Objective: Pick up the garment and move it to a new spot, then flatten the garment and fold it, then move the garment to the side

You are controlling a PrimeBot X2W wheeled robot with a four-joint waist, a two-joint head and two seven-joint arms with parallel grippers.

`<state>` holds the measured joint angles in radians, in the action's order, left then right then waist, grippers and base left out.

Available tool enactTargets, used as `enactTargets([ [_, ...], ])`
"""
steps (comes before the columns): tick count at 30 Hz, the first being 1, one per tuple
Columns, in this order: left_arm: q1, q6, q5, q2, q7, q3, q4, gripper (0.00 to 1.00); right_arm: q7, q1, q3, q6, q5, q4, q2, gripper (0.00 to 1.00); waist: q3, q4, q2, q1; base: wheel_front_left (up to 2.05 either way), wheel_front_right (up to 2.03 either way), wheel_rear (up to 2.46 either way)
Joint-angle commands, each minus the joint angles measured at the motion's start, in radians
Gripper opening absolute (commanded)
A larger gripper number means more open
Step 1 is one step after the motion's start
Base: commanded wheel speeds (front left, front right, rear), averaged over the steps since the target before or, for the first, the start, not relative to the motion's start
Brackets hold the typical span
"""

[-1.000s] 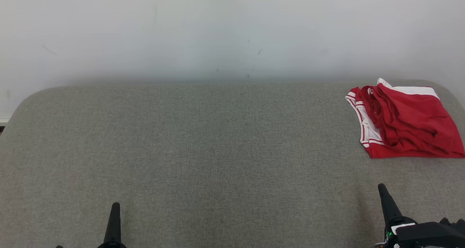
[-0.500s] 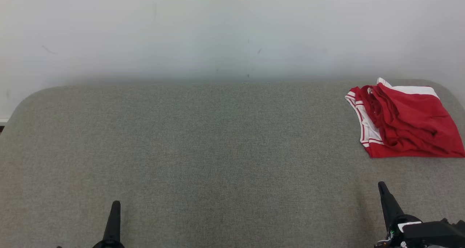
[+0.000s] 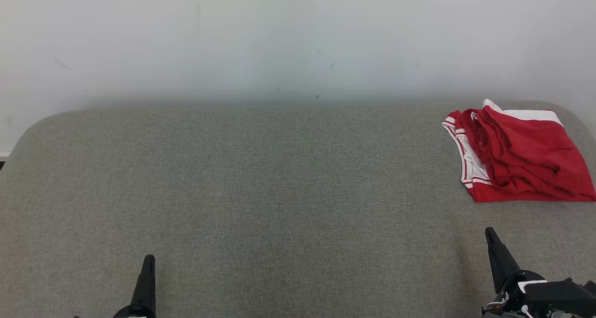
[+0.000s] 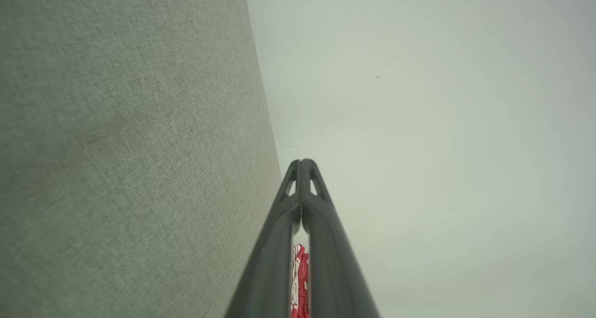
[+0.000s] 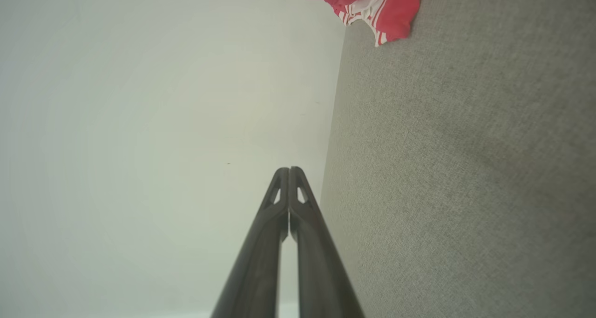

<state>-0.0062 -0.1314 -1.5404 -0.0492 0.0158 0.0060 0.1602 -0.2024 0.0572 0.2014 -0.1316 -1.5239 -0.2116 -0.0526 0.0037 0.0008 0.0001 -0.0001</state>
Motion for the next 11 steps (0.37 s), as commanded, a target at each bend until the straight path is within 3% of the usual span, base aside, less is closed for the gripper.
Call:
enactTargets([
  [1, -0.015, 0.001, -0.02, -0.002, -0.006, 0.002, -0.007, 0.0, -0.008, 0.006, 0.004, 0.002, -0.025, 0.004, 0.003, 0.0, 0.0, 0.0, -0.0001, 0.0001, 0.0, 0.0, 0.0],
  [11, -0.015, 0.001, -0.092, -0.002, -0.018, 0.001, -0.013, 0.0, -0.029, 0.012, 0.012, 0.002, -0.094, 0.005, 0.004, 0.0, 0.001, -0.001, -0.0001, 0.0001, 0.0, 0.0, 0.0],
])
